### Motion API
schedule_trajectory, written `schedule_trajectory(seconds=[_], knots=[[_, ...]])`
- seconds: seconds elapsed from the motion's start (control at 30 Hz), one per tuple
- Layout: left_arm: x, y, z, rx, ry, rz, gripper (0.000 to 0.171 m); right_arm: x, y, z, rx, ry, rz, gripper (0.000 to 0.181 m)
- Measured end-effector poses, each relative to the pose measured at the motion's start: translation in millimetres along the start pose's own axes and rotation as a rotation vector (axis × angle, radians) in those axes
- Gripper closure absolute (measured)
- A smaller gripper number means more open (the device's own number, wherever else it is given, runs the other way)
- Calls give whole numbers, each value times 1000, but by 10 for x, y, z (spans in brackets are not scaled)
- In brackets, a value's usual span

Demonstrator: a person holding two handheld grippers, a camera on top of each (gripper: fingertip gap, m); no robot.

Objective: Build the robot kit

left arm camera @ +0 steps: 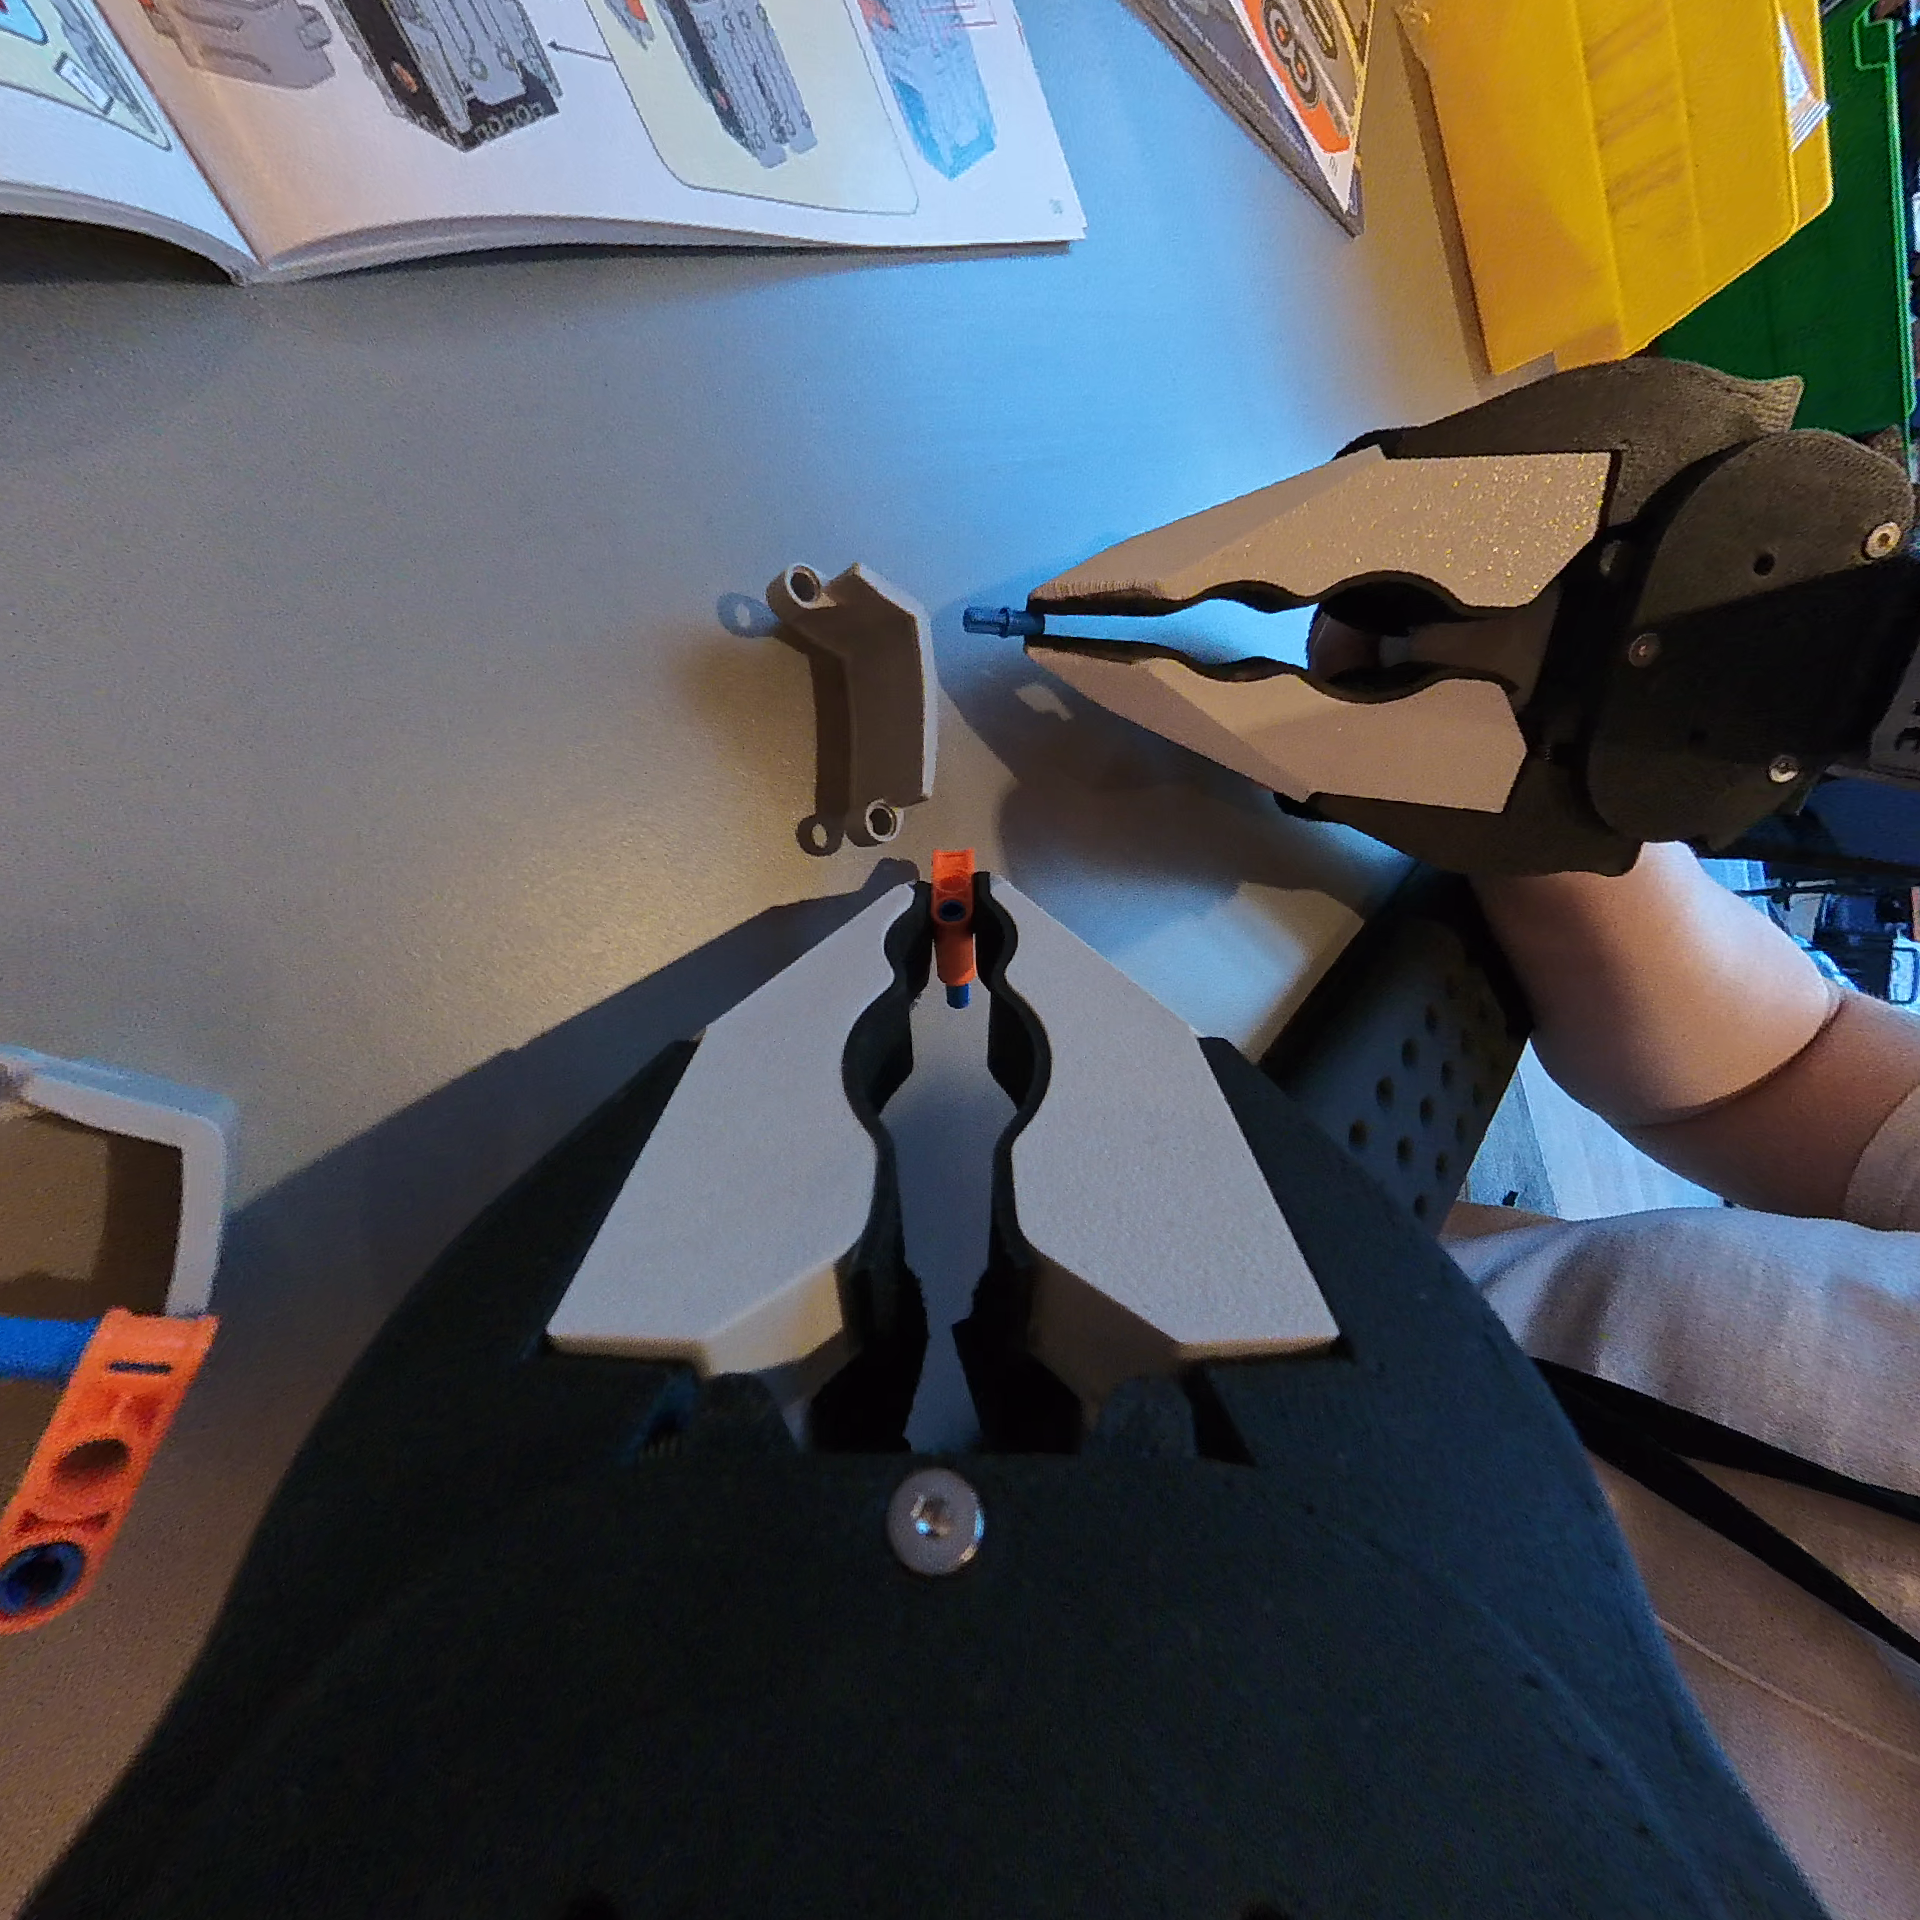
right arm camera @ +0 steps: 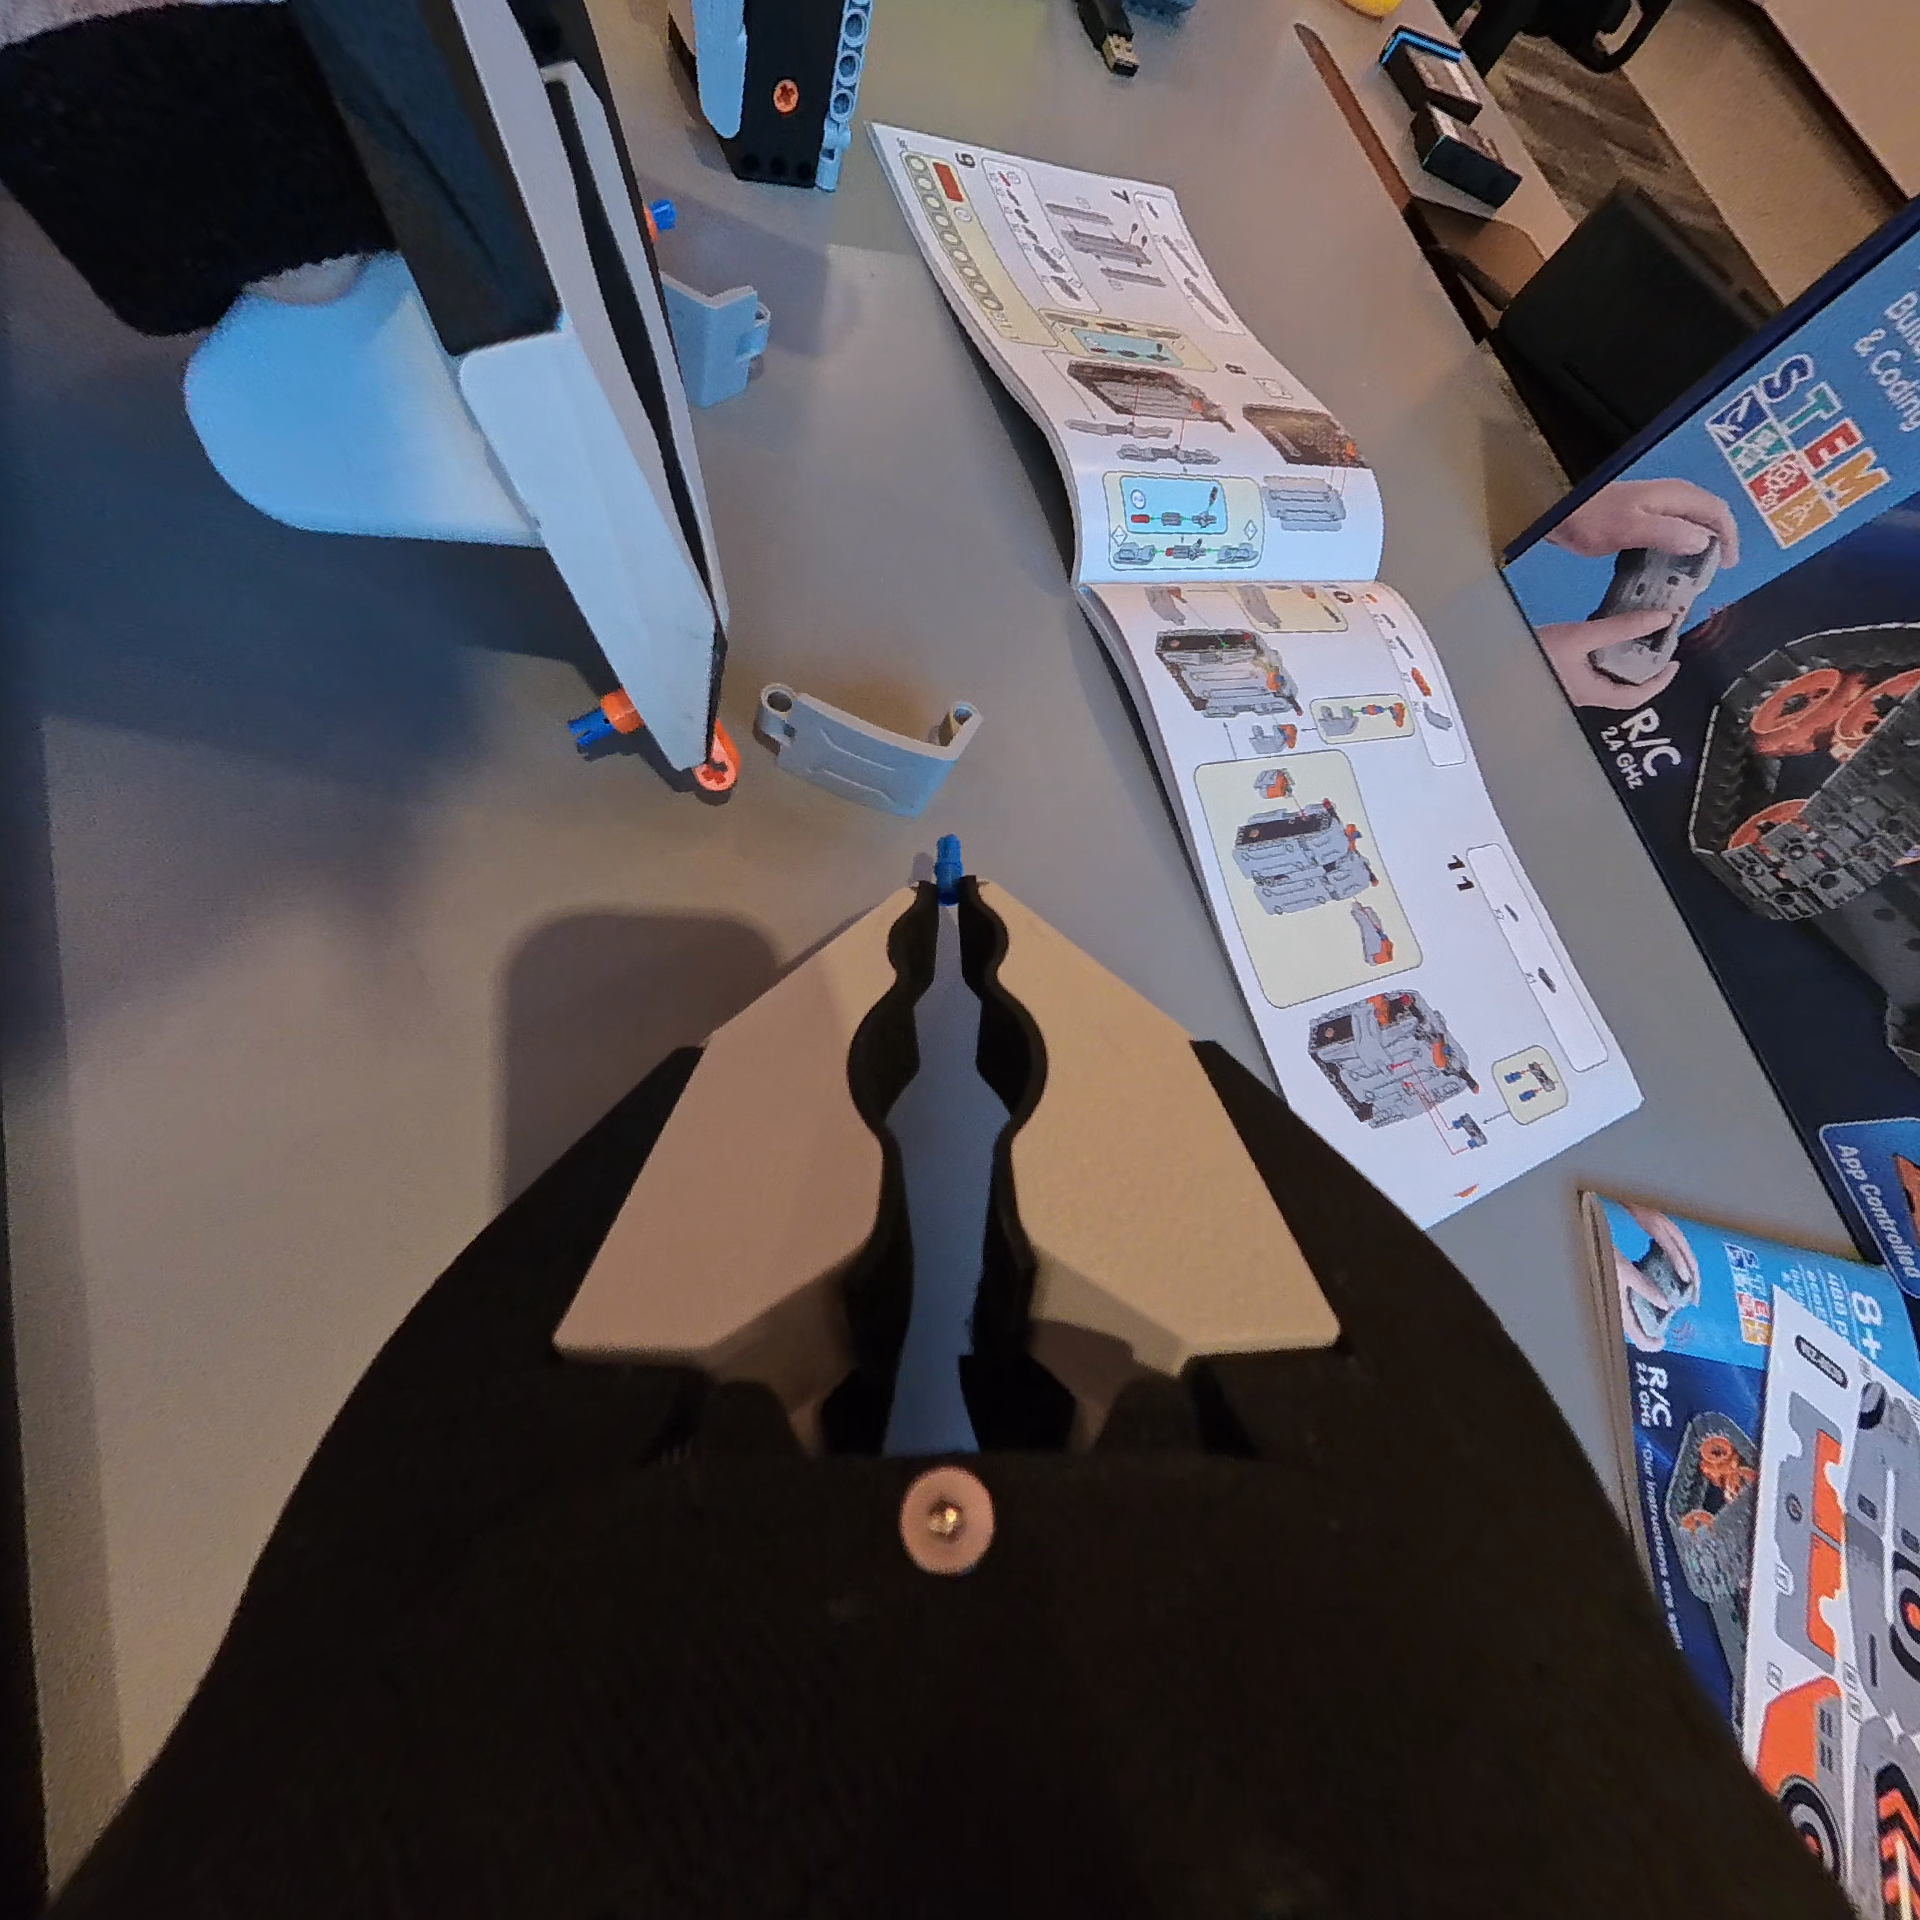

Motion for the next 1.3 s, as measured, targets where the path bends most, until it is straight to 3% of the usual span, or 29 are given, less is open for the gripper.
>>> schedule_trajectory(seconds=[1.1, 1.3], knots=[[15, 102, -35, 10, -6, -37, 166, 24, -9, -6, -35, -19, -18, 178], [89, -20, -35, -25, -20, -35, 166, 32, -13, -1, -42, -19, -21, 178]])
Point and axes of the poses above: each gripper's, where its closed fingertips meet, x back along the fingers, z out of its underside, y = z × x across the jaws, the point moved 5 cm from there along x, back along the fingers, and after that the axes turned 1 degree about y, right-handed, at the moved point
